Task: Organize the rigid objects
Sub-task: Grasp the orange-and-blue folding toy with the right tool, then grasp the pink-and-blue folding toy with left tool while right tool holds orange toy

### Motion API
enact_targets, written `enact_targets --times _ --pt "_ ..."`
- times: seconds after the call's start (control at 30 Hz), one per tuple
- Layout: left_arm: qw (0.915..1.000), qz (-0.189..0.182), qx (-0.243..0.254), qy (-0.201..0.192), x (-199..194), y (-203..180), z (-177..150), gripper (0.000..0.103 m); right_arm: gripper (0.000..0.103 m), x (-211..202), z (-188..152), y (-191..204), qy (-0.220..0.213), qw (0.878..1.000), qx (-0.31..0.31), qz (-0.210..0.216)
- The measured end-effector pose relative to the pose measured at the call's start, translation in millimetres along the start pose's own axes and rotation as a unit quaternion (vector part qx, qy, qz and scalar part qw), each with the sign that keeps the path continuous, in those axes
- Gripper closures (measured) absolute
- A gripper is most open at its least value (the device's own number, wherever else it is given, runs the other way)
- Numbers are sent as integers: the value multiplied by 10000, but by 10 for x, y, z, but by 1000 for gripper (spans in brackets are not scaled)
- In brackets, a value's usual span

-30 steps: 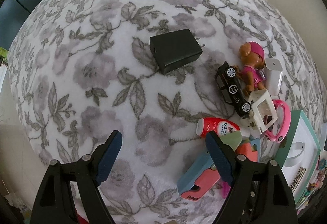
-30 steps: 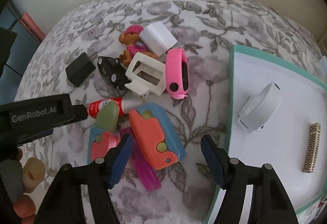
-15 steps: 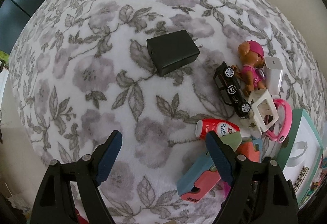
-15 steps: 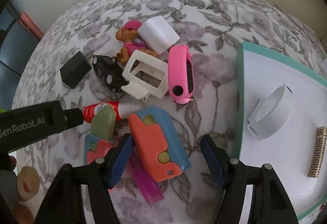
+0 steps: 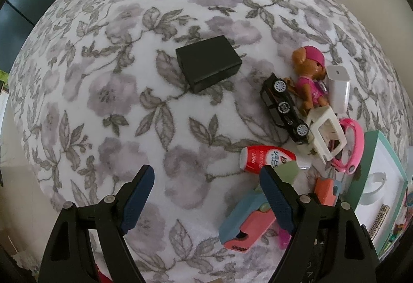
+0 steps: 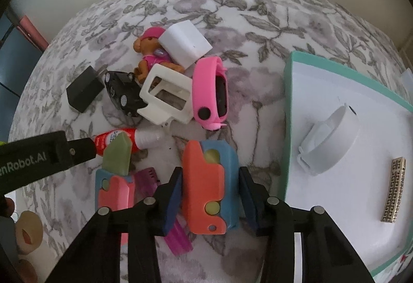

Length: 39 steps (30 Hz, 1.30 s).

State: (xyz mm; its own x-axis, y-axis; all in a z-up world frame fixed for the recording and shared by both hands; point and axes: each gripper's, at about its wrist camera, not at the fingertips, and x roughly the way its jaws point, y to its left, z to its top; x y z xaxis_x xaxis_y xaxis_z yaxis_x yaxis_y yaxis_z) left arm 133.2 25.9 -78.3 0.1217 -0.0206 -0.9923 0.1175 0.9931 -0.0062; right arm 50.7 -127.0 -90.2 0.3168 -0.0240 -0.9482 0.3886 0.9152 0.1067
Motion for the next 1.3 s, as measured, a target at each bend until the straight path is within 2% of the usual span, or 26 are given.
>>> enact_targets --times 0.63,0.87,1.0,1.3 --pt "9964 -87 843 93 6 -418 -453 19 58 -182 -370 -110 342 9992 123 147" --pt "9959 -97 887 127 51 -500 -537 19 58 -230 -453 -133 373 9990 126 193" --pt "9949 -288 931 249 149 -572 -572 19 58 -245 -485 -142 380 9990 114 212" --pt "9943 -140 1023 271 211 -678 -655 19 58 -189 -387 -111 398 9989 85 233"
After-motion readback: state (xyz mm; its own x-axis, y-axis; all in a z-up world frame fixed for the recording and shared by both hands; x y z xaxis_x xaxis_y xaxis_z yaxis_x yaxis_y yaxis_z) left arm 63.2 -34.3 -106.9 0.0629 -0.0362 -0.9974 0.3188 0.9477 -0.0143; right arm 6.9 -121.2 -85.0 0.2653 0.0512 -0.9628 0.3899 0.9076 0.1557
